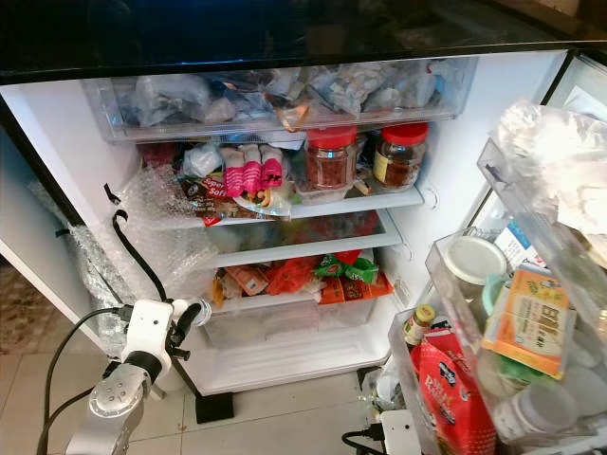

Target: Restocking fridge

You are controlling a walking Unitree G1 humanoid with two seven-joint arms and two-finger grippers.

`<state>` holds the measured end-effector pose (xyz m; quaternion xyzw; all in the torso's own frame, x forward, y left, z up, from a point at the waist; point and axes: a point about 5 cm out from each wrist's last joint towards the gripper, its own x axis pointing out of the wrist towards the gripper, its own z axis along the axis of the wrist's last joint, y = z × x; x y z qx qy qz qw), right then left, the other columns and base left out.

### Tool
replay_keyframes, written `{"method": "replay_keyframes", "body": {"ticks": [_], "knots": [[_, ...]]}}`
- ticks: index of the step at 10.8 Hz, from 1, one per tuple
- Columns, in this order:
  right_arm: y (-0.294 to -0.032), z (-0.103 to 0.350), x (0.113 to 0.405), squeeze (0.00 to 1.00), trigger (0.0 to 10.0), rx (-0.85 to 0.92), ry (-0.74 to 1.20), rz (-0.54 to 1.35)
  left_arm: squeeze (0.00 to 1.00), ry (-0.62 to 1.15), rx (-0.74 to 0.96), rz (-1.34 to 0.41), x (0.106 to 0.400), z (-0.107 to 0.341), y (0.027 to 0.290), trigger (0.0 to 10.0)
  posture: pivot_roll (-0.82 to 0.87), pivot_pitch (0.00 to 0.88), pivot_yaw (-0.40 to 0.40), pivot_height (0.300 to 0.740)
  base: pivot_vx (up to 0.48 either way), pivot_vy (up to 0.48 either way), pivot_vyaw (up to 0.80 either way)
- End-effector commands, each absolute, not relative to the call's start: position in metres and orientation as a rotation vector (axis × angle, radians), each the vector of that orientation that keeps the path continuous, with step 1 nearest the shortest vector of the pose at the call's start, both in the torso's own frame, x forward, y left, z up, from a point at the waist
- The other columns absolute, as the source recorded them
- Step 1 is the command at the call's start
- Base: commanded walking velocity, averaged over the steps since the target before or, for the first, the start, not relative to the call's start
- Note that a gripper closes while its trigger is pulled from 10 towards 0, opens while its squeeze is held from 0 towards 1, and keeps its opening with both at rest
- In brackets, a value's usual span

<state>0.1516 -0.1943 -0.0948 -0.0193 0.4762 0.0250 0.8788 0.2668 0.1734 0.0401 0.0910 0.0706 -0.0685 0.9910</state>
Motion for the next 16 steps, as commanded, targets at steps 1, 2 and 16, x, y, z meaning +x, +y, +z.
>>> {"method": "replay_keyframes", "body": {"ticks": [1,2,16], "knots": [[-0.1953,-0.0948,0.1513,0.00,10.0,-0.043,0.995,0.051,0.00,0.158,0.196,-0.132,0.2682,0.0391,0.1754,10.0,-0.09,0.026,-0.010,0.740,0.000,0.000,0.00],[-0.1951,-0.0948,0.1513,0.00,10.0,-0.043,0.995,0.051,0.00,0.157,0.196,-0.132,0.2683,0.0393,0.1755,10.0,-0.09,0.027,-0.010,0.740,0.000,0.000,0.00],[-0.1950,-0.0949,0.1511,0.00,10.0,-0.042,0.996,0.056,0.00,0.157,0.201,-0.133,0.2688,0.0384,0.1755,10.0,-0.09,0.026,-0.010,0.740,0.000,-0.084,0.00]]}}
